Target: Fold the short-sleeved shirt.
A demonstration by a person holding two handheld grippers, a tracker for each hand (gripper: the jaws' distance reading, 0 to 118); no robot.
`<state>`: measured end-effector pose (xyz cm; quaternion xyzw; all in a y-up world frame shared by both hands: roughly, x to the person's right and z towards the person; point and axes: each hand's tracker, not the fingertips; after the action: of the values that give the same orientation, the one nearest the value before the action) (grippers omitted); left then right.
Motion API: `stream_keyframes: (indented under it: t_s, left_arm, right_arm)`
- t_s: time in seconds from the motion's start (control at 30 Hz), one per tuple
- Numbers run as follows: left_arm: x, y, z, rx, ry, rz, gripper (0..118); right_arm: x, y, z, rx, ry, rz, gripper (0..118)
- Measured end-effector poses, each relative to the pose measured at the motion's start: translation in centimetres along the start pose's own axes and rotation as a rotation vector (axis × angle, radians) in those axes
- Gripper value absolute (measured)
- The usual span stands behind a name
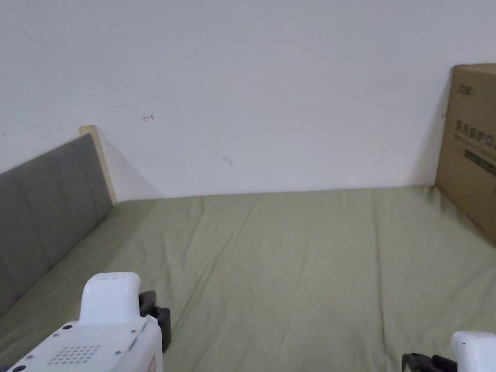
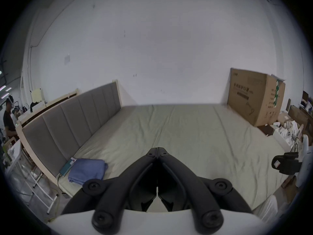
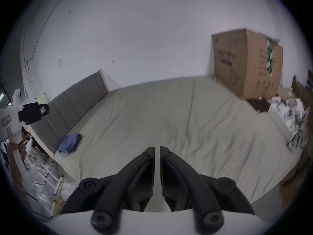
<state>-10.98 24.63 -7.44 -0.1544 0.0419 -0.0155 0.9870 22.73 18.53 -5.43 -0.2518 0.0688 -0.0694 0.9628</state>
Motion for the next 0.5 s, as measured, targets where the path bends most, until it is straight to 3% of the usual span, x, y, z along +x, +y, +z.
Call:
stream_keyframes:
  t_s: [0.2, 0.5]
  left_arm:
    - [3.1, 2.2, 3.4, 0.096, 0.012, 0.035, 0]
    - [6.1, 3.5, 7.6, 0.245, 0.037, 0.004, 0]
  right_arm:
    - [-0.9, 3.1, 2.9, 0.202, -0.073, 0.113, 7]
    - [-3.0, 5.2, 4.9, 0.347, -0.104, 0.160, 7]
